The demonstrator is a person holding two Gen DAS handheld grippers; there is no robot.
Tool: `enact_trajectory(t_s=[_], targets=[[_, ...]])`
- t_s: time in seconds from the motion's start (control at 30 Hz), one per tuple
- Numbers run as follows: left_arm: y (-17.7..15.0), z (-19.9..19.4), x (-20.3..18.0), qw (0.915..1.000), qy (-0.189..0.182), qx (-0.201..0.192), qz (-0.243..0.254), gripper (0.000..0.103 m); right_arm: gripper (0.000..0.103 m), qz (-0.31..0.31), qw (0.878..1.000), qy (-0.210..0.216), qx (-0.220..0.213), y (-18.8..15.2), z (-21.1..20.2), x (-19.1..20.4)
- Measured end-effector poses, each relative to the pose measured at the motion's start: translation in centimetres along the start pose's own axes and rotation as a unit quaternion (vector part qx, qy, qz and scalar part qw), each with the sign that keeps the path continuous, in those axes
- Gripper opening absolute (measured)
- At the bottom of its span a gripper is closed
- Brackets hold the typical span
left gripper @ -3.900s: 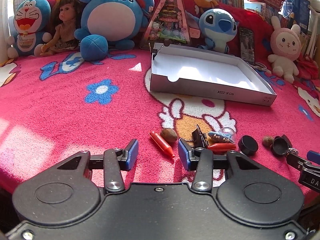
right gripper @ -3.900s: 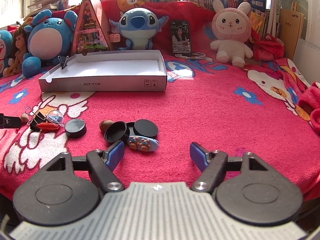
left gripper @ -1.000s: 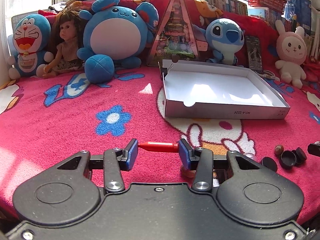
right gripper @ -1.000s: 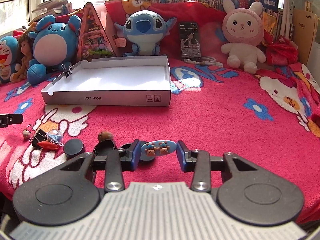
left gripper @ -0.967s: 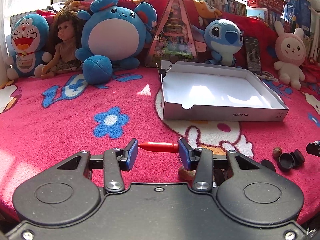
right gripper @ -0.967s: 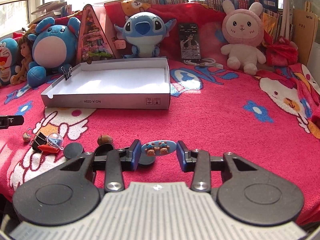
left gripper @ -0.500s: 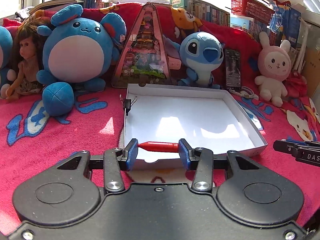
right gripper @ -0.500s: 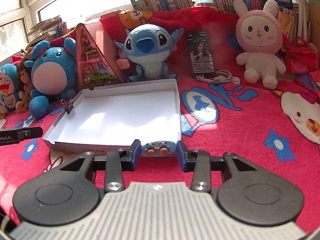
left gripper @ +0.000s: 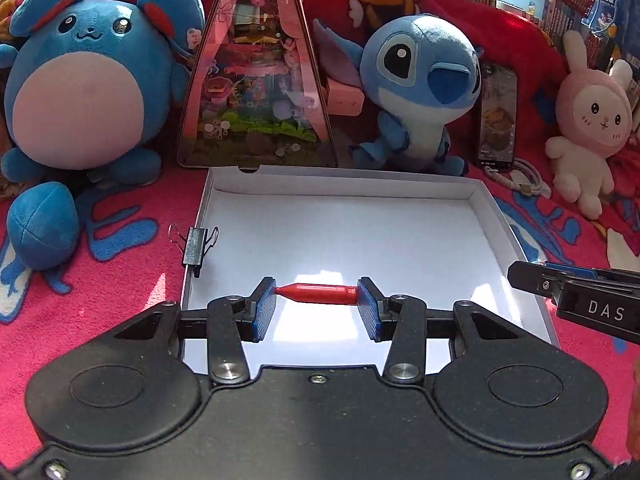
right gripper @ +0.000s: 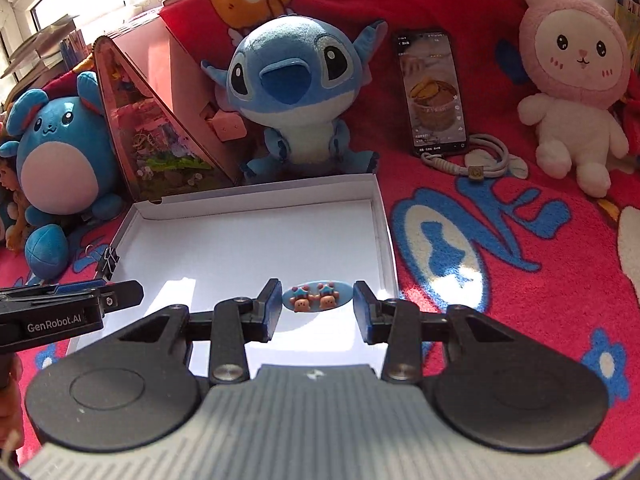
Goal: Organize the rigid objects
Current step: 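Carry the crayon and eraser into the white box and open both tools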
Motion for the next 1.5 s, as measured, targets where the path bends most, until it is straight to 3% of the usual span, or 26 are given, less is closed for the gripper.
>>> enact_trajectory(t_s=[0.13,0.43,0.73,1.3,1.37,1.4,1.5], targets=[[-0.1,1.9,-0.2,0.9999,0.005,0.01,-0.003,0.042,0.043,-0.013,1.0,0.008,-0.011,0.7,2.0,1.1],[-0.9,3.4,0.0,0.9997,0.02,0.014,0.007,0.042,0.044,0.006,1.0,0.002,0.014,0.2,5.1,1.1],[-1.5,4.5,0.0,0.9993,0.027,0.025,0.004,0.042,0.044,0.001,1.0,-0.013,0.028,-0.2,6.4,0.9],[-1.6,4.8,-0.3,0.9983,0.048,0.012,0.031,0.042,0.044,-0.004,0.999,-0.019,0.041,-0.9,7.2,0.9],[-1.7,4.7,-0.3,0.9983,0.049,0.014,0.031,0.043,0.048,-0.002,0.999,-0.013,0.036,-0.9,7.1,0.9],[-1.7,4.6,-0.2,0.9986,0.044,0.015,0.026,0.043,0.059,0.002,0.999,-0.011,0.034,-0.9,7.1,0.8],[-1.4,3.8,0.2,0.9994,0.033,0.009,0.01,0.044,0.064,0.01,1.0,0.003,0.025,-0.8,6.4,0.8]])
Point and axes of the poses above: each gripper's, at about its wrist camera, not at the fingertips, and z roughly the way its jaws point, x to its left, y to its top, the point moved 9 cm from there along z, roughly the way its jaws point
